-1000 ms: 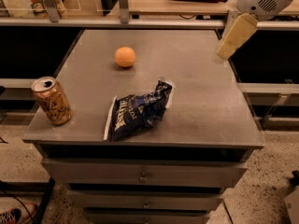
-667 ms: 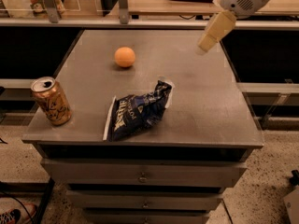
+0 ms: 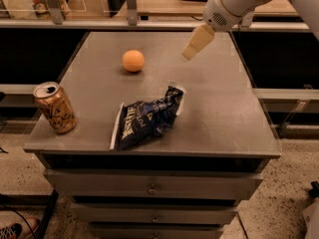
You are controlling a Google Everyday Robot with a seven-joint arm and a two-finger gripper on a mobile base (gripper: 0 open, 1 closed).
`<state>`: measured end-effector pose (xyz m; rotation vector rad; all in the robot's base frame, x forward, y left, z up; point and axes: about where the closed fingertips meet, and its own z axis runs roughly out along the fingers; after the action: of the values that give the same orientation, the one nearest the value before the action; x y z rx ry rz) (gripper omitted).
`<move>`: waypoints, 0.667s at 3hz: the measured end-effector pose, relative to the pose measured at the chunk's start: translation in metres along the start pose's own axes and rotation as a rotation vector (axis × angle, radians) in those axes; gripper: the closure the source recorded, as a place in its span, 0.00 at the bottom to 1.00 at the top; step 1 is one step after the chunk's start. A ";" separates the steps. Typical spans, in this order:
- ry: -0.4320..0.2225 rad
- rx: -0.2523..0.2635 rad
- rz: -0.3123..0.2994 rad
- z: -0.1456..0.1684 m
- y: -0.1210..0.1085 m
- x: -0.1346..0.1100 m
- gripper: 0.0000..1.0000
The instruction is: Move orange near blue chip bag
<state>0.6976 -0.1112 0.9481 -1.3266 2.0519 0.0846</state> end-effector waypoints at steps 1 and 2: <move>-0.014 -0.040 0.005 0.040 0.010 -0.013 0.00; -0.035 -0.103 -0.009 0.074 0.024 -0.028 0.00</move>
Offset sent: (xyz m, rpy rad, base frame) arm 0.0355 0.0958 -0.0680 0.0811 0.0945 0.1387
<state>0.7222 -0.0488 0.9003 -1.3873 2.0356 0.2105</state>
